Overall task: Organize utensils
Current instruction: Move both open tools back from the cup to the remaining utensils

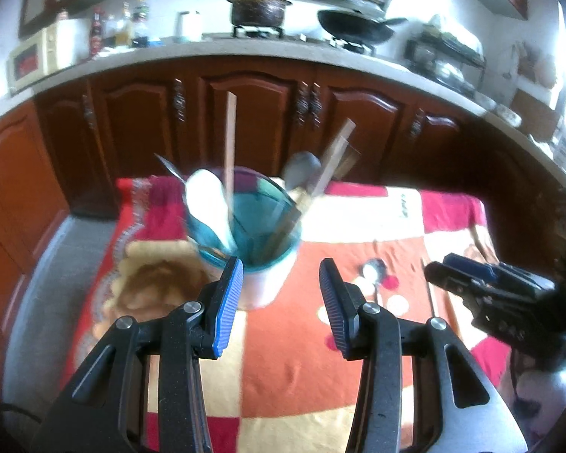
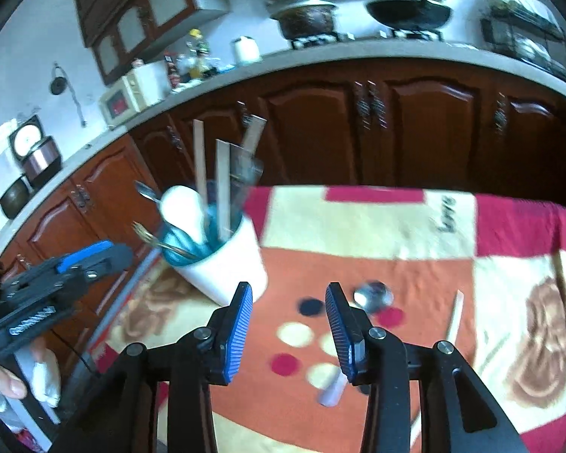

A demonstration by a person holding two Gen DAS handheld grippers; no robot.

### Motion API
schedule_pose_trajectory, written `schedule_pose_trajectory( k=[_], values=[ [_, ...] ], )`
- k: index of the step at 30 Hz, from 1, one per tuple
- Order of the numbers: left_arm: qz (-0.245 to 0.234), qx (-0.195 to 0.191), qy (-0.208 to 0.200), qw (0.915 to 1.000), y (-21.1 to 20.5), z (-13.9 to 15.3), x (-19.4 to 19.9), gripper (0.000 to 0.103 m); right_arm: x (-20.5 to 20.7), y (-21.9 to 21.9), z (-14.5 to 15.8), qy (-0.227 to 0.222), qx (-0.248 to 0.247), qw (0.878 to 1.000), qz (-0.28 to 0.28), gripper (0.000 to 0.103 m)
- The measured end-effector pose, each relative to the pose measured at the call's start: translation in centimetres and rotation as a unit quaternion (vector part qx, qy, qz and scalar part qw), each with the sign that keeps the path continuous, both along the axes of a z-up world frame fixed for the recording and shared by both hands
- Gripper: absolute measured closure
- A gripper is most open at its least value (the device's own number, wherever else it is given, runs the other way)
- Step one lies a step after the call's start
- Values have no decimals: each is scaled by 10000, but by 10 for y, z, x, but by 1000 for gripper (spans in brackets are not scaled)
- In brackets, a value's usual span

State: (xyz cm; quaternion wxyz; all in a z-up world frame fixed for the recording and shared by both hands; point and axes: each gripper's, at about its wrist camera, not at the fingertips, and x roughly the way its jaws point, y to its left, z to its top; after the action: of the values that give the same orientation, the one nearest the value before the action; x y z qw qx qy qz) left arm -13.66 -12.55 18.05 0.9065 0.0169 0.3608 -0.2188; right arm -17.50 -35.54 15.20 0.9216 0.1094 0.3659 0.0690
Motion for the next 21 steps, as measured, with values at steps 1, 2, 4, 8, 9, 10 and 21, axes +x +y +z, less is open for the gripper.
schedule_pose_trajectory(
  k=[1, 2, 4, 8, 9, 10, 21],
  values=[
    [-70, 9, 43, 10000, -4, -3, -1, 61, -2, -7, -5, 75, -11, 9999, -72, 64],
    [-164, 20, 114, 9998, -10, -8, -3, 61, -4, -15, -11, 157, -7, 9998, -135, 64],
    [-304, 22, 238, 9993, -21, -15, -4, 61, -6, -32, -26, 362, 16, 9989, -281, 64],
    [-577, 84, 433, 9974, -47, -31, -7, 61, -10, -60, -51, 652, -8, 9963, -563, 64],
    [-670, 93, 493, 9965, -55, -34, -6, 61, -8, -70, -59, 741, 7, 9951, -655, 64],
    [-738, 85, 541, 9958, -59, -36, -5, 61, -8, -75, -64, 794, 13, 9942, -720, 64],
    [-1421, 11, 1226, 9822, -123, -75, 13, 61, 11, -140, -103, 1017, 396, 9861, -1252, 64]
  ],
)
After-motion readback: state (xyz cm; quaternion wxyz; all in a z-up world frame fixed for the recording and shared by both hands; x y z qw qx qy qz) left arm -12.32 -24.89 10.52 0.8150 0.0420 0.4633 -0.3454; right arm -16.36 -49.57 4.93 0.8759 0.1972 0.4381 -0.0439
